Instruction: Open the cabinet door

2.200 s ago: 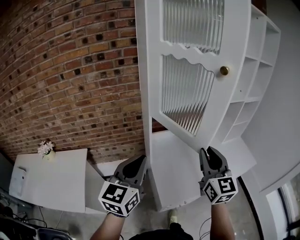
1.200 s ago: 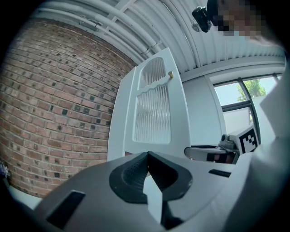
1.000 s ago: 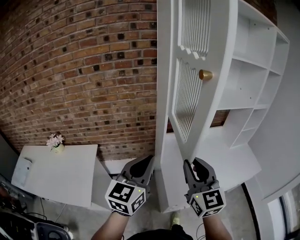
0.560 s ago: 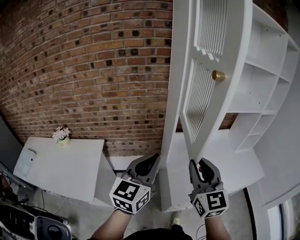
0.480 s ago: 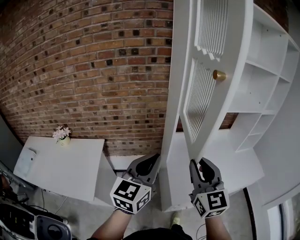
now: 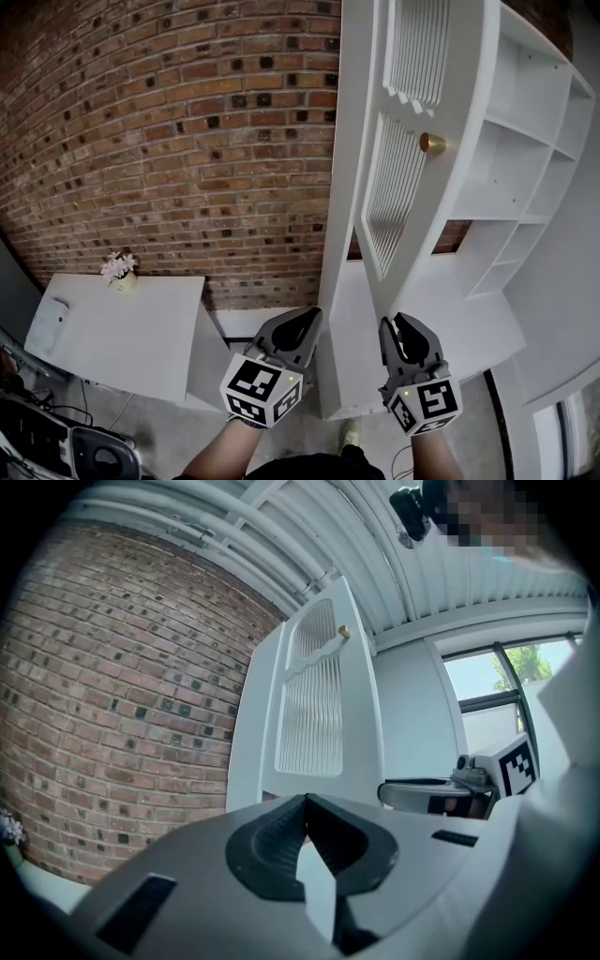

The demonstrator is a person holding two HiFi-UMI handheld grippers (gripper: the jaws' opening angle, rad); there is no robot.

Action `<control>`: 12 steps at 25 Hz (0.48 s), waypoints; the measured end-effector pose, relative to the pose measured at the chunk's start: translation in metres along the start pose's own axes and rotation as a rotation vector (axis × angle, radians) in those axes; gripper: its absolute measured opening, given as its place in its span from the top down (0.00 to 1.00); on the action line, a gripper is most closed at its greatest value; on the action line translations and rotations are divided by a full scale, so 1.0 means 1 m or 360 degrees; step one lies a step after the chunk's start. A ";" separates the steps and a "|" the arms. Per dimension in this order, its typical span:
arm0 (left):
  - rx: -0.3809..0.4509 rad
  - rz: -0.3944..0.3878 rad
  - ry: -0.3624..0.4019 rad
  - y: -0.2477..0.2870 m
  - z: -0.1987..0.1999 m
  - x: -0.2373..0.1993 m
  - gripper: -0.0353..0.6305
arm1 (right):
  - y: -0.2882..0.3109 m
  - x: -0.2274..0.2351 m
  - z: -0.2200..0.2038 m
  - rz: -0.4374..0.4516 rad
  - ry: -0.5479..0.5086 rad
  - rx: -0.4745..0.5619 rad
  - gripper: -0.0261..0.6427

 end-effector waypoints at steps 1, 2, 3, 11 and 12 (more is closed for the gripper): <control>-0.0001 -0.0003 0.0000 0.000 0.000 0.000 0.94 | -0.001 0.000 0.000 0.0001 0.0006 0.0003 0.86; -0.0003 -0.0006 0.0000 0.000 0.000 0.001 0.94 | -0.003 0.000 0.000 0.0001 0.0010 0.0007 0.87; -0.0005 -0.0010 0.0001 0.000 -0.001 0.002 0.94 | -0.005 0.001 0.001 -0.0002 0.0016 0.0013 0.87; -0.0012 -0.0045 0.0009 0.001 0.001 0.012 0.94 | -0.027 0.015 0.004 -0.0060 0.0098 0.0048 0.91; -0.0014 -0.0049 0.0010 0.002 0.001 0.013 0.94 | -0.029 0.017 0.004 -0.0068 0.0110 0.0051 0.92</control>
Point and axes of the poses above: the fingertips, and each gripper's own axes: y forward along the fingers, x to its right, z out of its top, the point moved 9 cm from there along -y, backward along the fingers, and after that the axes turned 7 degrees about z, right-handed, at the moved point
